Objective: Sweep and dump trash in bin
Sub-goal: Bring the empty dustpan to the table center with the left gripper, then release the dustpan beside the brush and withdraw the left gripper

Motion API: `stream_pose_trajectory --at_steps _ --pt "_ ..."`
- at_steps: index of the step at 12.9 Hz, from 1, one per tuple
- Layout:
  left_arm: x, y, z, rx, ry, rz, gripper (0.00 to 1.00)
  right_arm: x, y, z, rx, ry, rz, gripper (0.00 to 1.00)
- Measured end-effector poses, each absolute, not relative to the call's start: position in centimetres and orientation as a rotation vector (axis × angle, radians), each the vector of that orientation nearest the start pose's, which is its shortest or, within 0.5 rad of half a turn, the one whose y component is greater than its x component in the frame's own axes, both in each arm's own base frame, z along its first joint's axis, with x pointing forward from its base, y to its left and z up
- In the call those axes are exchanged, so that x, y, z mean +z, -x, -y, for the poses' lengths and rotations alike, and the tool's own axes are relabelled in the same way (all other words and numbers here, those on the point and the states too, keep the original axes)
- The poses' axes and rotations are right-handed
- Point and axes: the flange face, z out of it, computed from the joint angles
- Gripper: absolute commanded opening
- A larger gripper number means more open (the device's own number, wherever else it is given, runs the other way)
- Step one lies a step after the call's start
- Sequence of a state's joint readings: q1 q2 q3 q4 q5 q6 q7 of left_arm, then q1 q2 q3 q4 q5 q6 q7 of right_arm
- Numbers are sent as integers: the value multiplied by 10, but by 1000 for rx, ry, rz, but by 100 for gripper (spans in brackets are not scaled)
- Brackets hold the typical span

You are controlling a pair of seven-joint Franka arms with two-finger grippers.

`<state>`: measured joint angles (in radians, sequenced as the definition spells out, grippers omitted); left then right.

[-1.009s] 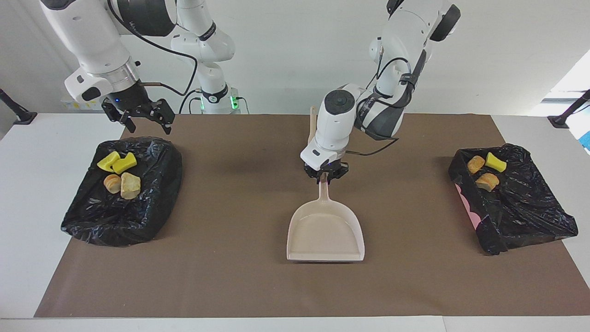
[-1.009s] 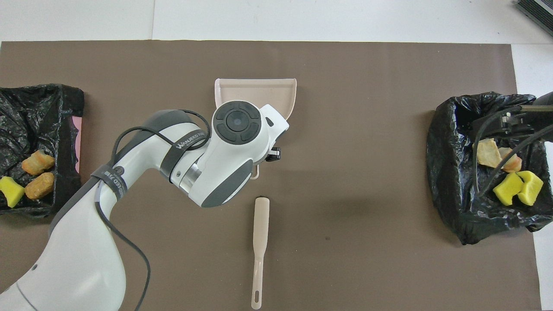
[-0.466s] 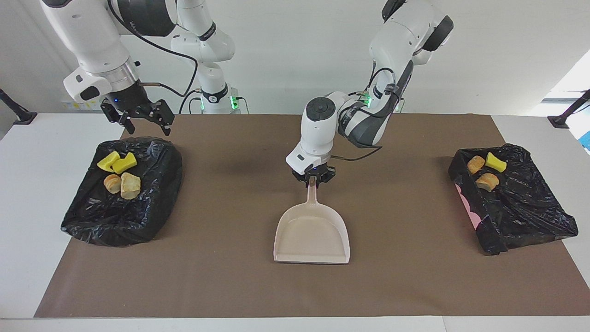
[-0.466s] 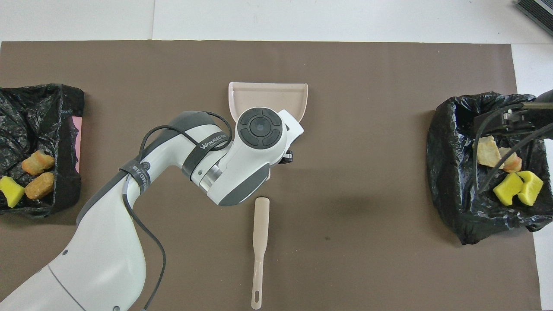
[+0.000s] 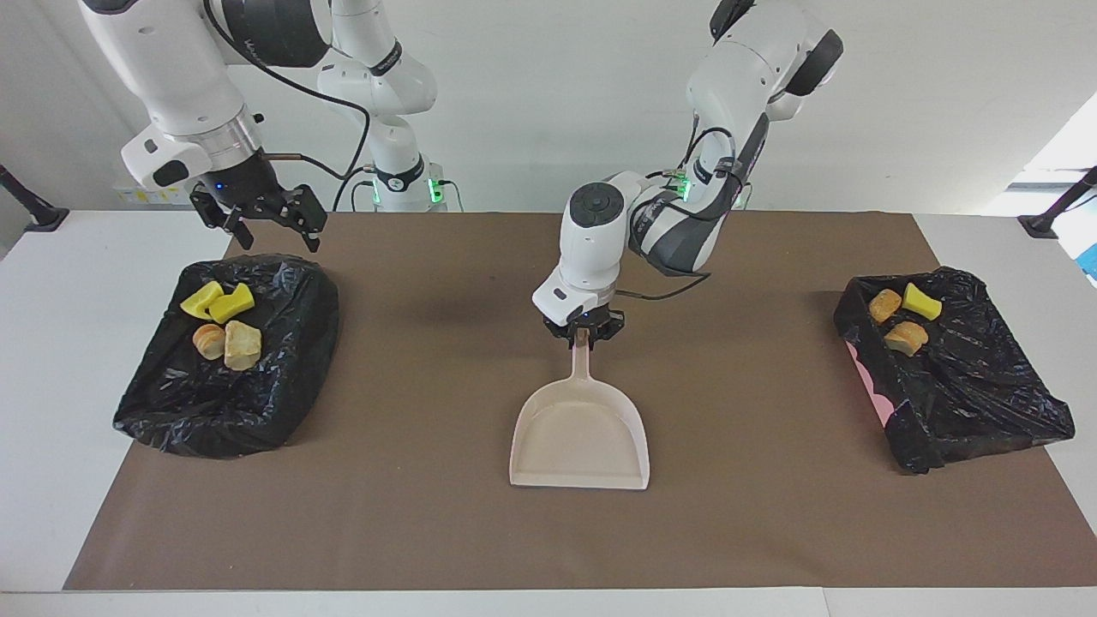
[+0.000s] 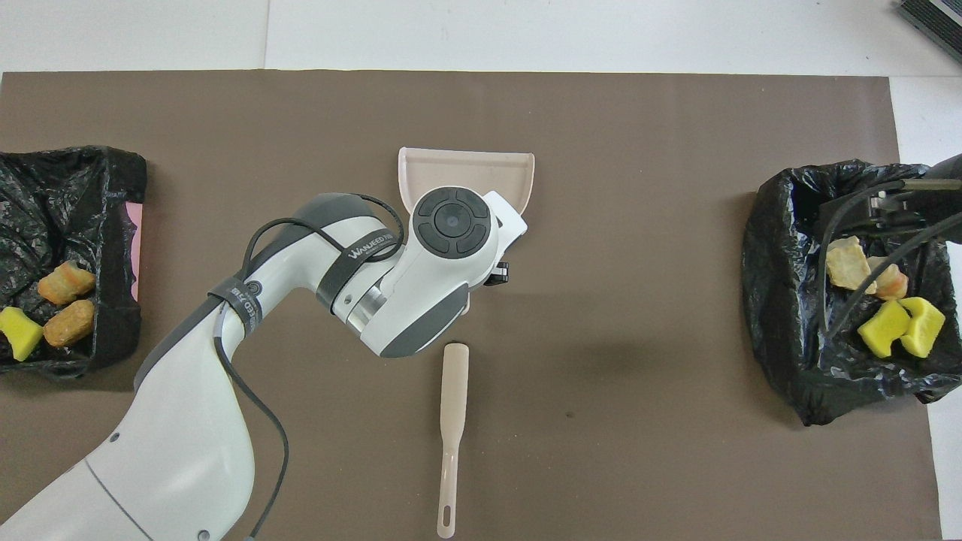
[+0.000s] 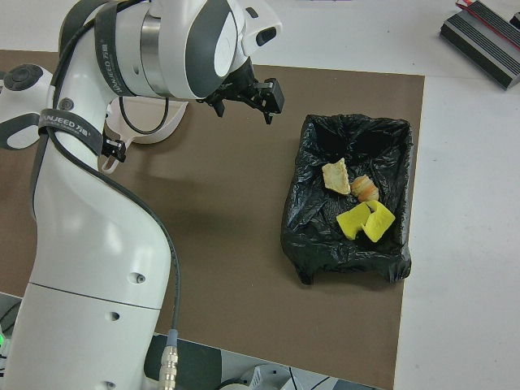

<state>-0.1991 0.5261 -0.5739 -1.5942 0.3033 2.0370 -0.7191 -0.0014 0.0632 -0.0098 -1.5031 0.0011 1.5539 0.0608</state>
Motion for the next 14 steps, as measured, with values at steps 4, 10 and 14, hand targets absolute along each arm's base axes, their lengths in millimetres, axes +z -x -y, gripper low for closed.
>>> stream_pose_trajectory --at_steps 4,10,14 --pt "368 -535 421 -12 3144 -198 100 619 -573 6 20 3139 -113 100" --pt "420 -554 372 -128 3068 -159 100 619 -573 6 20 3139 -113 100" --pt "488 -562 306 -124 3068 -206 100 619 -573 6 20 3139 -113 100"
